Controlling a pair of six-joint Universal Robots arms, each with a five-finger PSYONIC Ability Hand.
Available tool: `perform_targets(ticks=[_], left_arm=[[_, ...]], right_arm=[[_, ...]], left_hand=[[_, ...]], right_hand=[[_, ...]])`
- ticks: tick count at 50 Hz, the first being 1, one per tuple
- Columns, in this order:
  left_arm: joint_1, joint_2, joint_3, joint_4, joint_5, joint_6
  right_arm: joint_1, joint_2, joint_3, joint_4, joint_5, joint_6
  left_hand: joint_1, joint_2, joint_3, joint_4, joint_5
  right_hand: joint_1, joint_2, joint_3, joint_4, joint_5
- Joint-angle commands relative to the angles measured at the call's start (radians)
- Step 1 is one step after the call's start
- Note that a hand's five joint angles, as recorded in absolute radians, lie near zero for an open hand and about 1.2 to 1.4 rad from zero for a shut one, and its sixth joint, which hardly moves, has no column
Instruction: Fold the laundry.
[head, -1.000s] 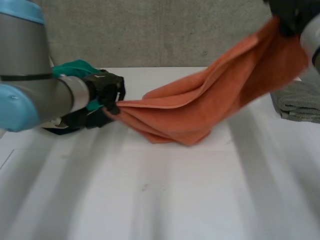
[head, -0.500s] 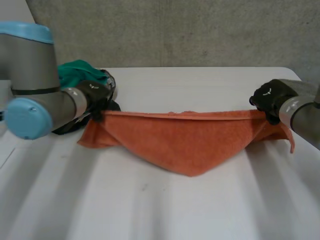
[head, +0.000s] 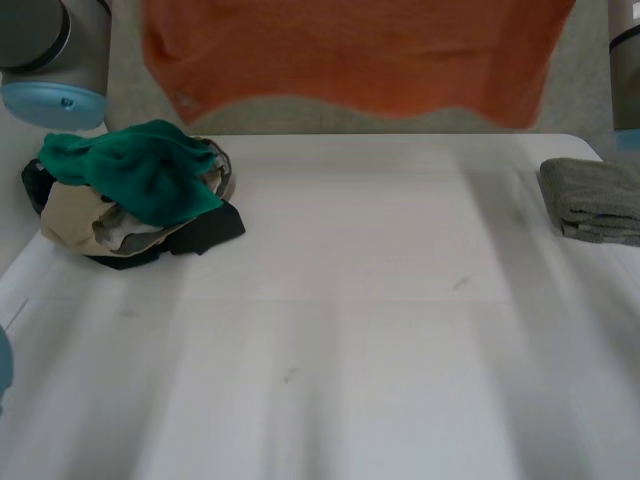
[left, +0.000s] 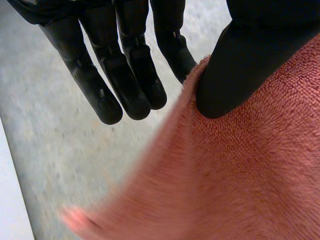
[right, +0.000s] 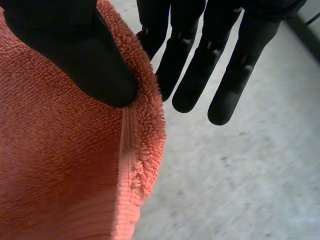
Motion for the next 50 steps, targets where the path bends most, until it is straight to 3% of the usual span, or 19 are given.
perform_targets(ticks=[1,8,17,18,22,26,32,34,36,38,41,50], left_arm=[[0.021,0.08,-0.313,-0.014,0.0,0.007],[0.035,0.144,-0.719,0.051,0.083,0.027],[0.035,0.117,-0.955,0.127,0.135,0.091],[0.039,0.111,-0.964,0.129,0.132,0.102],[0.058,0.114,-0.976,0.114,0.127,0.114],[0.061,0.124,-0.982,0.091,0.132,0.118],[0.051,0.14,-0.998,0.063,0.135,0.118],[0.05,0.147,-1.004,0.06,0.137,0.114],[0.05,0.154,-1.01,0.06,0.137,0.114],[0.05,0.158,-1.019,0.06,0.134,0.119],[0.05,0.161,-1.021,0.06,0.132,0.119],[0.047,0.158,-0.998,0.051,0.121,0.125]], right_arm=[[-0.017,-0.001,0.106,0.167,-0.04,-0.015],[-0.056,0.006,0.345,0.378,-0.106,-0.018],[-0.089,0.054,0.528,0.435,-0.129,-0.052],[-0.098,0.063,0.53,0.442,-0.119,-0.052],[-0.123,0.068,0.528,0.493,-0.076,-0.031],[-0.143,0.059,0.518,0.551,-0.051,0.0],[-0.16,0.048,0.527,0.599,-0.054,0.015],[-0.166,0.046,0.534,0.602,-0.06,0.021],[-0.174,0.048,0.537,0.6,-0.072,0.017],[-0.183,0.051,0.534,0.61,-0.092,0.011],[-0.192,0.045,0.547,0.631,-0.117,0.012],[-0.23,-0.067,0.634,0.646,-0.18,0.054]], left_hand=[[0.215,0.199,0.204,0.195,0.249],[0.215,0.199,0.204,0.195,0.249],[0.215,0.199,0.204,0.195,0.249],[0.215,0.199,0.204,0.195,0.249],[0.215,0.199,0.204,0.195,0.249],[0.215,0.199,0.204,0.195,0.249],[0.215,0.199,0.204,0.195,0.249],[0.215,0.199,0.204,0.195,0.249],[0.215,0.199,0.204,0.195,0.249],[0.215,0.199,0.204,0.195,0.249],[0.215,0.199,0.204,0.195,0.249],[0.215,0.199,0.204,0.195,0.249]], right_hand=[[0.26,0.216,0.207,0.198,0.203],[0.26,0.216,0.207,0.198,0.203],[0.236,0.192,0.183,0.174,0.18],[0.07,0.026,0.017,0.008,0.014],[-0.221,-0.265,-0.274,-0.283,-0.277],[-0.372,-0.415,-0.425,-0.434,-0.428],[-0.302,-0.346,-0.355,-0.364,-0.358],[0.082,0.038,0.029,0.02,0.026],[0.142,0.098,0.089,0.08,0.086],[0.069,0.025,0.016,0.007,0.013],[-0.306,-0.349,-0.359,-0.368,-0.362],[-0.572,-0.615,-0.624,-0.633,-0.628]])
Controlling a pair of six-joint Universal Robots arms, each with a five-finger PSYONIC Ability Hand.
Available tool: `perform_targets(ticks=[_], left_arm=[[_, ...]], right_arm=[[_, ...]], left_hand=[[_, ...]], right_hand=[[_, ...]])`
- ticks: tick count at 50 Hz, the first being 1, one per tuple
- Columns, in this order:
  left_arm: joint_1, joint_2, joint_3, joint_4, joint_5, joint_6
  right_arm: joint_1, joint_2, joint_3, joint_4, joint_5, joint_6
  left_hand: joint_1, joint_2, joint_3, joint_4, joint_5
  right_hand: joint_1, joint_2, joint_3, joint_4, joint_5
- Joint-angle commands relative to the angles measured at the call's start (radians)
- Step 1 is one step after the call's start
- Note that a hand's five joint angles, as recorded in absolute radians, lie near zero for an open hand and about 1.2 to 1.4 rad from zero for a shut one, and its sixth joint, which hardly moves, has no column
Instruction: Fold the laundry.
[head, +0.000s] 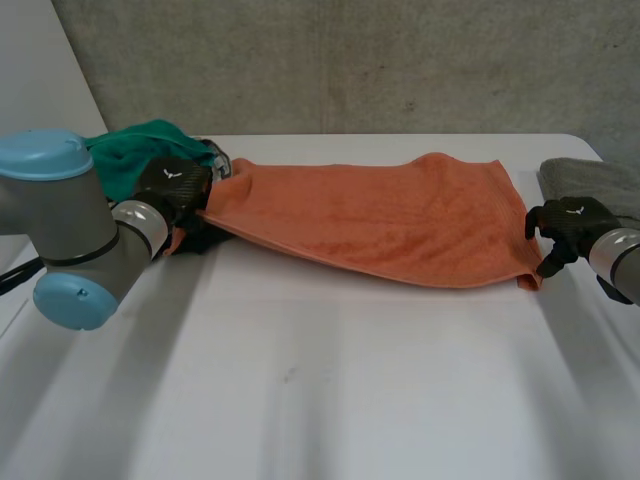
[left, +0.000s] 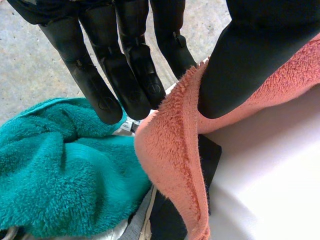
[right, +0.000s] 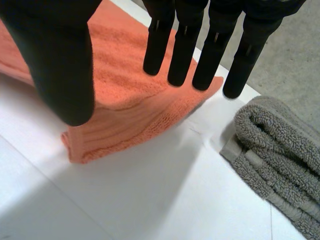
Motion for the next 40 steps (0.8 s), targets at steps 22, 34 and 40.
perform_targets(ticks=[22,34,40], left_arm=[[-0.009,-0.049,0.165,-0.144,-0.046,-0.003],[-0.014,-0.044,0.163,-0.17,-0.058,0.002],[-0.031,-0.011,0.104,-0.26,-0.072,0.031]], right_arm=[[-0.011,0.042,0.032,-0.001,-0.048,0.136],[-0.007,0.065,0.009,-0.09,-0.031,0.153],[-0.01,0.01,0.044,-0.044,-0.03,0.055]], left_hand=[[0.215,0.198,0.204,0.195,0.249],[0.215,0.198,0.204,0.195,0.249],[0.215,0.198,0.204,0.195,0.249]], right_hand=[[0.031,0.029,0.032,0.04,0.059],[0.759,0.758,0.761,0.768,0.787],[0.759,0.758,0.761,0.768,0.787]])
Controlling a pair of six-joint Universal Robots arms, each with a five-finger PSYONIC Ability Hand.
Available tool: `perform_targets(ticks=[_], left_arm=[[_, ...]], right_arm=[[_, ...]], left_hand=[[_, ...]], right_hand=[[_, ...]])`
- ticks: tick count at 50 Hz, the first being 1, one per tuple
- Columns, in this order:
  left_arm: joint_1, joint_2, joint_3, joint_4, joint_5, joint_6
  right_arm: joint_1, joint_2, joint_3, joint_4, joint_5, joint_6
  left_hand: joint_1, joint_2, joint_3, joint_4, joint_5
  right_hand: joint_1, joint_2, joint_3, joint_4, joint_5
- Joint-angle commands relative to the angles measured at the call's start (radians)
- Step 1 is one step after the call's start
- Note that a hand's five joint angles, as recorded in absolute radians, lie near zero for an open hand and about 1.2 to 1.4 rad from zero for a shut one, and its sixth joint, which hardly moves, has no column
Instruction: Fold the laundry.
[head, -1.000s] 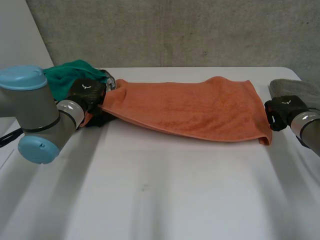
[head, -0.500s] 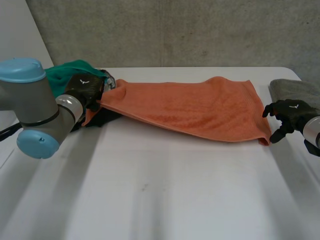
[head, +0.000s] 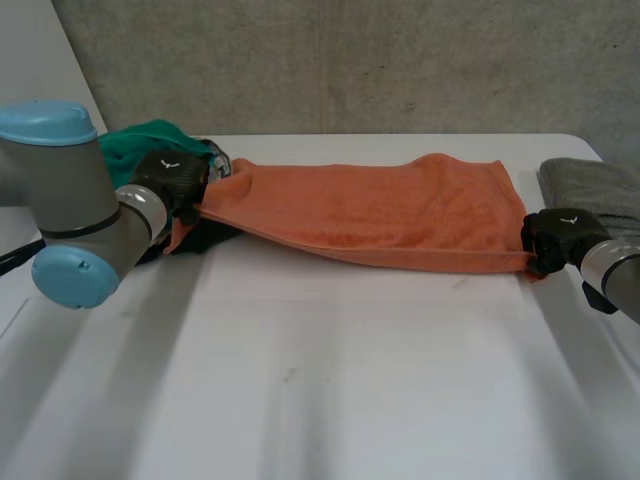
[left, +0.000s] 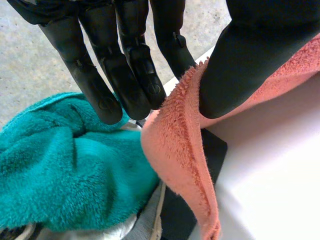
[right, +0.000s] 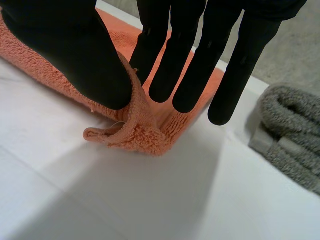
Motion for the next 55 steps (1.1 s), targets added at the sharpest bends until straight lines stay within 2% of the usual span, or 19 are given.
perform_targets(ticks=[1,3,8,10,11,15,25,32,40,44,48,52,55], left_arm=[[-0.018,0.043,-0.076,-0.11,-0.019,0.045],[-0.033,0.078,-0.139,-0.211,-0.038,0.106],[-0.058,0.181,-0.323,-0.413,-0.078,0.25],[-0.064,0.222,-0.389,-0.442,-0.072,0.29],[-0.073,0.26,-0.441,-0.447,-0.06,0.327],[-0.102,0.32,-0.524,-0.443,-0.042,0.384],[-0.102,0.244,-0.379,-0.437,-0.114,0.393],[-0.101,0.117,-0.089,-0.28,-0.104,0.402],[-0.09,0.008,0.393,-0.074,-0.082,0.448],[-0.081,-0.017,0.665,0.079,-0.051,0.418],[-0.079,-0.032,0.79,0.174,-0.042,0.36],[-0.076,-0.037,0.817,0.173,-0.037,0.286],[-0.073,-0.031,0.801,0.158,-0.037,0.246]], right_arm=[[-0.006,-0.064,0.043,0.052,0.002,-0.114],[-0.015,-0.11,0.075,0.104,-0.002,-0.193],[-0.092,-0.283,0.23,0.378,0.007,-0.636],[-0.12,-0.326,0.281,0.461,0.013,-0.773],[-0.149,-0.361,0.328,0.527,0.019,-0.898],[-0.186,-0.398,0.384,0.581,0.03,-1.08],[-0.137,-0.329,0.287,0.473,0.041,-0.944],[-0.045,-0.263,0.166,0.258,0.041,-0.786],[0.032,-0.234,-0.174,0.048,0.111,-0.525],[0.044,-0.243,-0.329,-0.112,0.133,-0.357],[0.057,-0.272,-0.403,-0.317,0.151,-0.188],[0.058,-0.283,-0.415,-0.406,0.165,-0.128],[0.055,-0.282,-0.42,-0.408,0.163,-0.118]], left_hand=[[0.215,0.198,0.204,0.195,0.249],[0.215,0.198,0.204,0.195,0.249],[0.215,0.198,0.204,0.195,0.249],[0.215,0.198,0.204,0.195,0.249],[0.215,0.198,0.204,0.195,0.249],[0.215,0.198,0.204,0.195,0.249],[0.215,0.198,0.204,0.195,0.249],[0.215,0.198,0.204,0.195,0.249],[0.215,0.198,0.204,0.195,0.249],[0.215,0.198,0.204,0.195,0.249],[0.215,0.198,0.204,0.195,0.249],[0.215,0.198,0.204,0.195,0.249],[0.215,0.198,0.204,0.195,0.249]], right_hand=[[0.256,0.215,0.213,0.205,0.227],[0.256,0.215,0.213,0.205,0.227],[0.256,0.215,0.213,0.205,0.227],[0.256,0.215,0.213,0.205,0.227],[0.256,0.215,0.213,0.205,0.227],[0.256,0.215,0.213,0.205,0.227],[0.256,0.215,0.213,0.205,0.227],[0.256,0.215,0.213,0.205,0.227],[0.256,0.215,0.213,0.205,0.227],[0.256,0.215,0.213,0.205,0.227],[0.256,0.215,0.213,0.205,0.227],[0.256,0.215,0.213,0.205,0.227],[0.256,0.215,0.213,0.205,0.227]])
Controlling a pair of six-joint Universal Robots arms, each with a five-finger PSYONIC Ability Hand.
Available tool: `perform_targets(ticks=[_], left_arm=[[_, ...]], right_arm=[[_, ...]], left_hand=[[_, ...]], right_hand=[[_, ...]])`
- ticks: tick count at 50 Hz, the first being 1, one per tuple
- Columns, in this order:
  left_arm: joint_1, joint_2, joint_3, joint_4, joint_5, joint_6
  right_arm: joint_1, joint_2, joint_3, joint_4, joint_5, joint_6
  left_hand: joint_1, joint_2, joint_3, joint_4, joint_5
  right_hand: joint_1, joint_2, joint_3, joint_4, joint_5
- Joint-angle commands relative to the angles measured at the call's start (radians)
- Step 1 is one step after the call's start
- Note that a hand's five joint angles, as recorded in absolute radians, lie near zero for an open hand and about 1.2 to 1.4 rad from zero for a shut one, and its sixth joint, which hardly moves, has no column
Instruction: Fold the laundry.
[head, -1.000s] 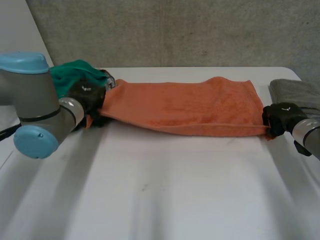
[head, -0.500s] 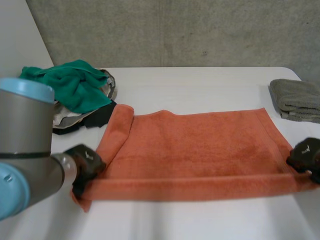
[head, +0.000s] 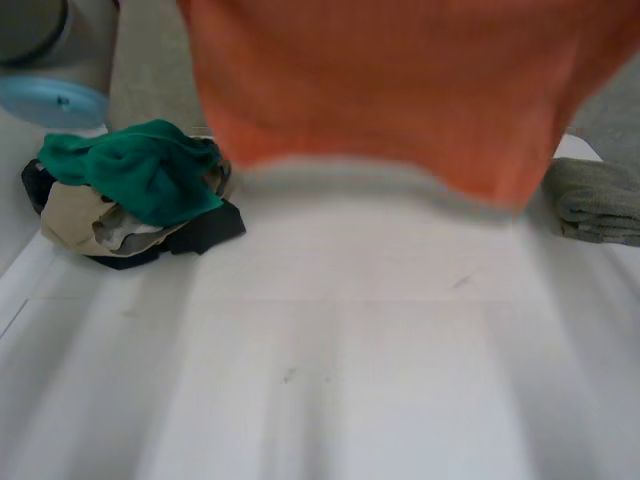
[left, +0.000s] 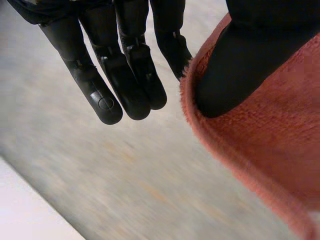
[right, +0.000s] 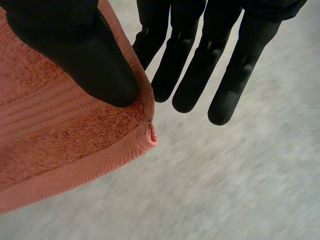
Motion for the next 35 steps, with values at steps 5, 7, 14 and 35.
perform_targets(ticks=[5,7,14,35], left_arm=[[0.026,0.023,-0.088,-0.01,-0.001,-0.189],[0.035,0.043,-0.212,-0.007,0.007,-0.209],[0.03,0.072,-0.593,0.092,0.1,-0.212],[-0.085,0.48,-1.315,-0.371,0.049,-0.06]], right_arm=[[-0.01,-0.004,0.0,-0.099,-0.002,0.099],[-0.014,0.005,0.039,-0.052,-0.029,0.096],[-0.066,0.058,0.226,0.068,-0.127,0.07],[-0.416,-0.268,0.674,0.839,-0.247,-0.7]], left_hand=[[0.215,0.198,0.204,0.194,0.249],[0.215,0.198,0.204,0.194,0.249],[0.215,0.198,0.204,0.194,0.249],[0.215,0.198,0.204,0.194,0.249]], right_hand=[[0.256,0.215,0.207,0.202,0.2],[0.256,0.215,0.207,0.202,0.2],[0.256,0.215,0.207,0.202,0.2],[0.256,0.215,0.207,0.202,0.2]])
